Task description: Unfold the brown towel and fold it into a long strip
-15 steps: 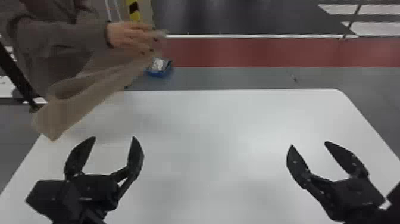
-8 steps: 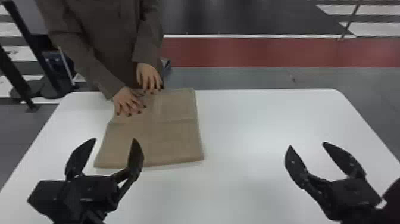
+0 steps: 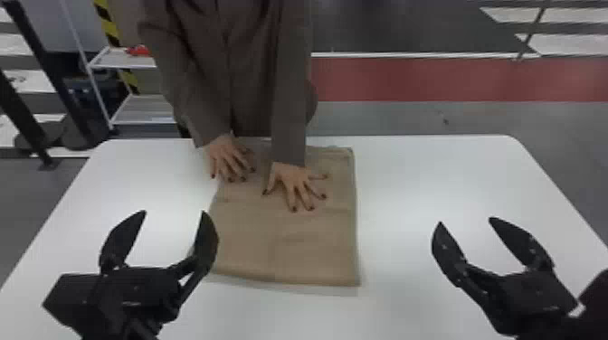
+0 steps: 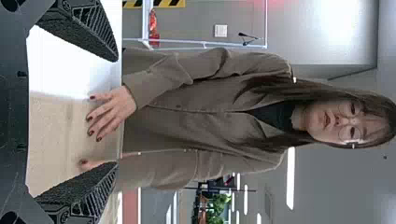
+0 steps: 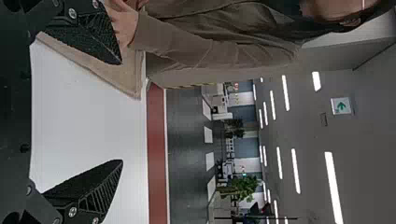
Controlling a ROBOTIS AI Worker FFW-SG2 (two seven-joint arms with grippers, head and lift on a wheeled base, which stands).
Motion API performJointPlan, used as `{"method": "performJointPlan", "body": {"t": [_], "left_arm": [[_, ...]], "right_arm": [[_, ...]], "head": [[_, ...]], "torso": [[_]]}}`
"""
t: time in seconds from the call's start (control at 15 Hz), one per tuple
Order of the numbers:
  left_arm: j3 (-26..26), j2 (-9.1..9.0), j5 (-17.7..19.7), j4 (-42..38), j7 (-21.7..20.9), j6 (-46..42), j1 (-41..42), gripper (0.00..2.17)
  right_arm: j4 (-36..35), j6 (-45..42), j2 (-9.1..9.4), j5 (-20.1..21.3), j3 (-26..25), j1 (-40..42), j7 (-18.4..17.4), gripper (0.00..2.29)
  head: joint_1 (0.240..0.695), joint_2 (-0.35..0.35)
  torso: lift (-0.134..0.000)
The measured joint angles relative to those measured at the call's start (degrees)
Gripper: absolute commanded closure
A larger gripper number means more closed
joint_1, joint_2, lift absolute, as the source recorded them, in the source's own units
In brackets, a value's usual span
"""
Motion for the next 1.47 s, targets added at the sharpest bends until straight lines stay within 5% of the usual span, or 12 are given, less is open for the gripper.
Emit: {"method": "performJointPlan", "body": {"t": [1.13,1.47], "left_arm": [[-0.2,0.15,-0.7,-0.1,-0.1,1.5,-0.2,0.09],[-2.0,0.06,-0.1,7.5,-0.6,1.6,-5.8,0.16]], "right_arm": [[0.0,-2.5,0.0,0.0,0.0,0.3,0.4,0.14],[1.1,-2.7,0.0,0.3,0.1,-0.1,0.2,0.14]], "head": [[0.695,0.006],[0.695,-0.012]], "torso": [[-0.123],[-0.123]]}}
